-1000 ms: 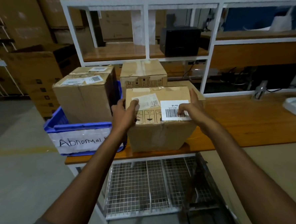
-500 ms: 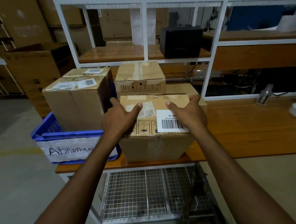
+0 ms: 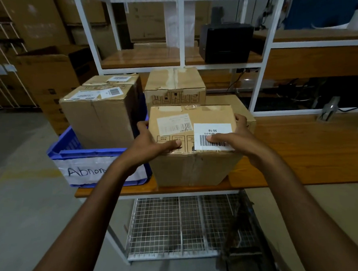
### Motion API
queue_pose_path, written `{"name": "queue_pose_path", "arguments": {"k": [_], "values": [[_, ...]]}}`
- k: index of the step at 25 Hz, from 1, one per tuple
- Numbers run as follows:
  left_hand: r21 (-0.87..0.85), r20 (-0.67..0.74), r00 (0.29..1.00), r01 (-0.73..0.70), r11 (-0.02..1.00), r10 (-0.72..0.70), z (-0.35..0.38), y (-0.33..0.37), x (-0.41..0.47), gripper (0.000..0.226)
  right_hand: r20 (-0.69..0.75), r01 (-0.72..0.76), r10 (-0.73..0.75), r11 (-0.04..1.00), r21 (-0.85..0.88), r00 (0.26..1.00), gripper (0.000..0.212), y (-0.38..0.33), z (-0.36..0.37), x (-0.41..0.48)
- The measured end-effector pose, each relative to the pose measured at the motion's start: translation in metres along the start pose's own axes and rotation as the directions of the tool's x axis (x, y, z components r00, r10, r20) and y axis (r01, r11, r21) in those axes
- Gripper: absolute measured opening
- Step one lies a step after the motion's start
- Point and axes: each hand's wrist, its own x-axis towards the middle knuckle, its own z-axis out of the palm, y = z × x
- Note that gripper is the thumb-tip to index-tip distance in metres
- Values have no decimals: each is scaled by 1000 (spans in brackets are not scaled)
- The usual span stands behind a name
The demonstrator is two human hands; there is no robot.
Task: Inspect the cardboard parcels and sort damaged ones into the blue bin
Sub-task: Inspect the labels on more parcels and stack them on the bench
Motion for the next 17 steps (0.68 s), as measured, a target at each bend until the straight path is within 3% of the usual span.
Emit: {"name": "queue_pose_path", "arguments": {"k": [2, 4, 8, 12, 17], "values": [[28, -48, 998, -33, 999, 34, 2, 1, -3, 81, -47, 37, -38, 999, -2, 998, 108, 3, 2, -4], [59, -93, 994, -57, 997, 62, 4, -1, -5, 92, -159, 78, -84, 996, -45, 984, 100, 7, 7, -8], [74, 10, 996, -90, 993, 89, 2, -8, -12, 118, -1, 61, -61, 997, 49, 998, 106, 17, 0, -15], [62, -110, 990, -83, 995, 90, 9, -16, -18, 107, -175, 83, -71, 995, 62, 982, 92, 23, 11, -18], [-9, -152, 981, -126, 992, 123, 13, -13, -27, 93, -214, 97, -64, 985, 145, 975, 87, 24, 16, -20]]}}
